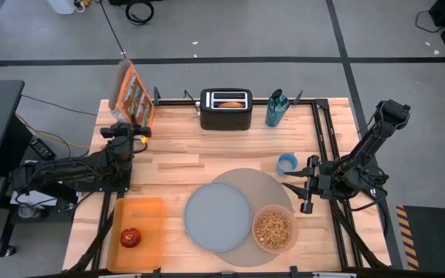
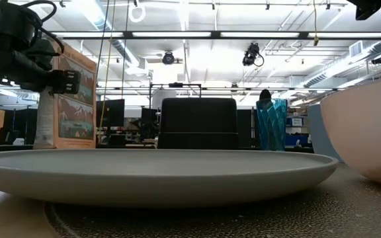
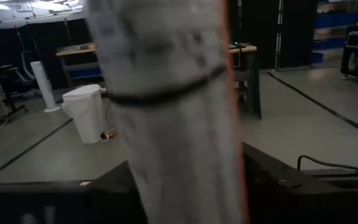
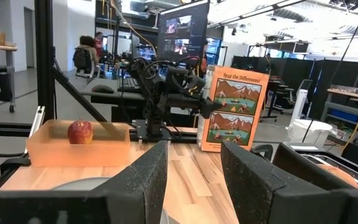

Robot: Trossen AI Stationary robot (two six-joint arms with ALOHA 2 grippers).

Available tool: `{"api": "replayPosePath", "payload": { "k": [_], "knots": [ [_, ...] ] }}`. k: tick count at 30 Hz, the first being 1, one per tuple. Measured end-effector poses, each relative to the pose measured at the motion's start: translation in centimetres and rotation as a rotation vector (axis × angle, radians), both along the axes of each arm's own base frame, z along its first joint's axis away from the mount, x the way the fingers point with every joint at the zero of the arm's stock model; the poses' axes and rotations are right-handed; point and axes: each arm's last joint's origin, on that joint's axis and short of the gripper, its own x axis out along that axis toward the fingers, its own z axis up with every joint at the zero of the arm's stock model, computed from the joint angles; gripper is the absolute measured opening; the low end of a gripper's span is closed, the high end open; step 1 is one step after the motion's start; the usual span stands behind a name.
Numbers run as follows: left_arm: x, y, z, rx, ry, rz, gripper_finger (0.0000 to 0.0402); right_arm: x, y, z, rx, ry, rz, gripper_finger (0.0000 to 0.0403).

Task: Arrange a breakfast setting
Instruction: Pour the cereal from the yellow cereal box into the orange bowl on the brown placemat

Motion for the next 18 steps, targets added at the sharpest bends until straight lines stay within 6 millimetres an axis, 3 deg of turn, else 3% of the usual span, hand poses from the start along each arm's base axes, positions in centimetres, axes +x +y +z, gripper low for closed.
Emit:
{"api": "replayPosePath", "payload": {
  "k": [3, 11, 18],
  "knots": [
    [0.1, -0.1, 0.6, 0.003, 0.021, 0.004, 0.0231, 0.0, 0.0, 0.0, 0.001, -0.001, 0.000, 0.0158],
    [0.8, -0.7, 5.1, 0.029, 0.042, -0.039, 0.0306, 0.0, 0.0, 0.0, 0.002, -0.001, 0.001, 0.0158],
    [0.9, -1.3, 9.2, 0.052, 0.043, -0.094, 0.0316, 0.0, 0.0, 0.0, 0.001, -0.002, 0.003, 0.0158]
  ]
}}
